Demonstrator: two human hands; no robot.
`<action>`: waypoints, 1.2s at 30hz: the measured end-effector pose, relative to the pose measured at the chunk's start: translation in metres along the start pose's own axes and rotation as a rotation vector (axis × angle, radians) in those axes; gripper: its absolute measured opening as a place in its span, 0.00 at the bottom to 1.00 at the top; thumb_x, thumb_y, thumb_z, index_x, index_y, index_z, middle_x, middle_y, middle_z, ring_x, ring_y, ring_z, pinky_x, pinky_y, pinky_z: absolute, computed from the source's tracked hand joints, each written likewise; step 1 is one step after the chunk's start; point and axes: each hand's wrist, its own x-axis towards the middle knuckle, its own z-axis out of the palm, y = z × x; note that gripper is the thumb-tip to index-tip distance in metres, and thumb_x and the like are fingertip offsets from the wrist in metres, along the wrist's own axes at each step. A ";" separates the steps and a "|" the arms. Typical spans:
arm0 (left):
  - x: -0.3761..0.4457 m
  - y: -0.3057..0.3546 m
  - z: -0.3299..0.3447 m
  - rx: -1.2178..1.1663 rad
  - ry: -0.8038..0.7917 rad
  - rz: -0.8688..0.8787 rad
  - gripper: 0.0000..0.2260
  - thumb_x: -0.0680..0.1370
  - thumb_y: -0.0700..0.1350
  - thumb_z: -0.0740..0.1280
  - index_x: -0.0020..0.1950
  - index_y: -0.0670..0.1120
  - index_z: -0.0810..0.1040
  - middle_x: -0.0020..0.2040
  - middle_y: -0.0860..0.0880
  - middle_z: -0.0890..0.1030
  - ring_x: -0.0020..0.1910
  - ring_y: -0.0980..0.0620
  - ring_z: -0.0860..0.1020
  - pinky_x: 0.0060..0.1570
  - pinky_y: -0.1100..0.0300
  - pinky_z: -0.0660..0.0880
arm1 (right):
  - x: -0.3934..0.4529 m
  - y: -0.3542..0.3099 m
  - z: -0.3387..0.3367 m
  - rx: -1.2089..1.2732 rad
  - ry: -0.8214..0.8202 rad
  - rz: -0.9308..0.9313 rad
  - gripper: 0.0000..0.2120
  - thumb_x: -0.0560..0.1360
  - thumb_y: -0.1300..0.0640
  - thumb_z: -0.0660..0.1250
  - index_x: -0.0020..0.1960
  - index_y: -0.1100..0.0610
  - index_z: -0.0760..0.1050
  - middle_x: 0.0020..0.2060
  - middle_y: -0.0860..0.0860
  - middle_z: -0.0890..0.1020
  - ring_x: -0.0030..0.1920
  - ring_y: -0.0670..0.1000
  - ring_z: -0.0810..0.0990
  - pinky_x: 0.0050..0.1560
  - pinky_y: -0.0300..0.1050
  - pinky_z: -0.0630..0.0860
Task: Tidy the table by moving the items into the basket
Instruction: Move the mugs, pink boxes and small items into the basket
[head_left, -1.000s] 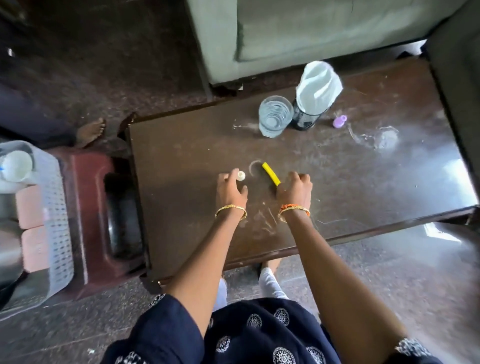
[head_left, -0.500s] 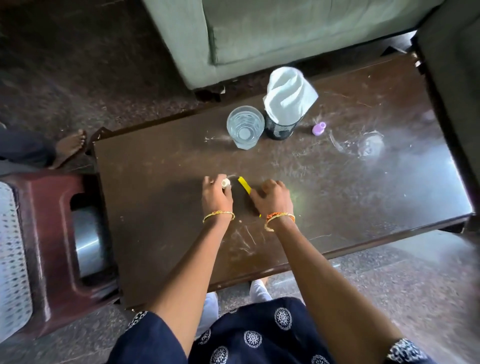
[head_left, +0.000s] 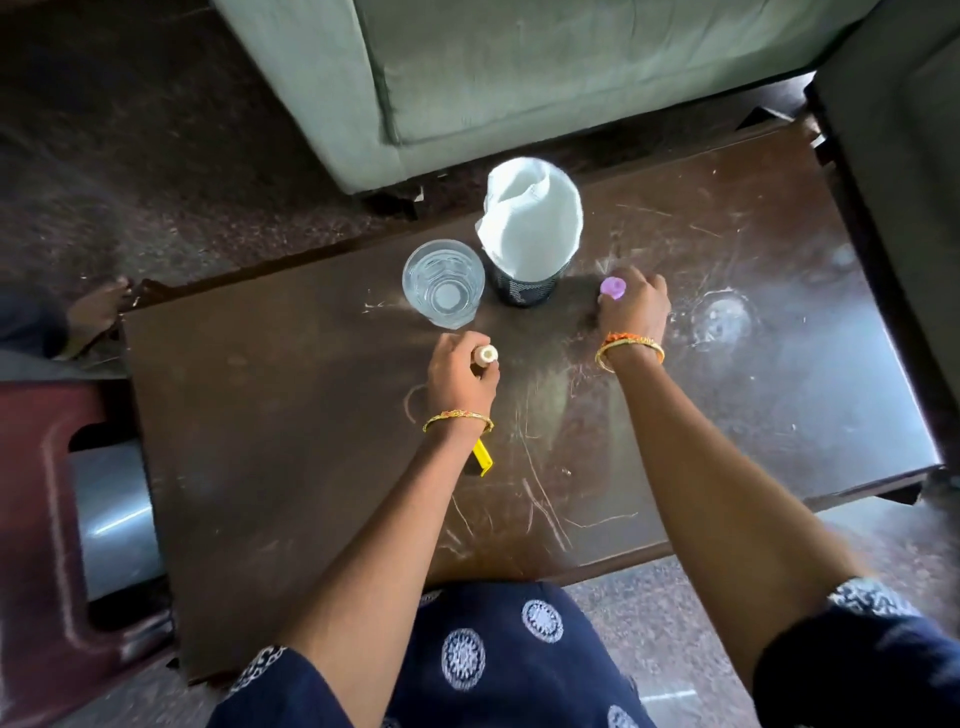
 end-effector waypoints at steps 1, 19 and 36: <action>-0.003 -0.002 -0.003 0.017 0.016 -0.019 0.08 0.69 0.37 0.70 0.46 0.45 0.80 0.46 0.48 0.78 0.46 0.48 0.79 0.42 0.61 0.73 | -0.009 0.002 0.001 0.033 0.019 0.006 0.14 0.72 0.65 0.63 0.57 0.62 0.76 0.56 0.64 0.74 0.53 0.61 0.75 0.55 0.46 0.69; -0.117 -0.123 -0.226 -0.049 0.610 -0.103 0.10 0.75 0.33 0.64 0.56 0.36 0.77 0.51 0.38 0.76 0.50 0.45 0.76 0.50 0.56 0.76 | -0.324 -0.146 0.096 0.293 -0.532 -0.335 0.08 0.73 0.62 0.67 0.50 0.55 0.80 0.40 0.48 0.79 0.36 0.41 0.76 0.37 0.18 0.66; -0.217 -0.272 -0.410 0.325 0.646 -0.594 0.12 0.72 0.44 0.66 0.54 0.43 0.79 0.52 0.41 0.80 0.55 0.39 0.74 0.52 0.48 0.66 | -0.508 -0.295 0.166 0.051 -0.922 -0.823 0.11 0.72 0.66 0.66 0.52 0.58 0.81 0.47 0.54 0.84 0.42 0.47 0.78 0.49 0.30 0.71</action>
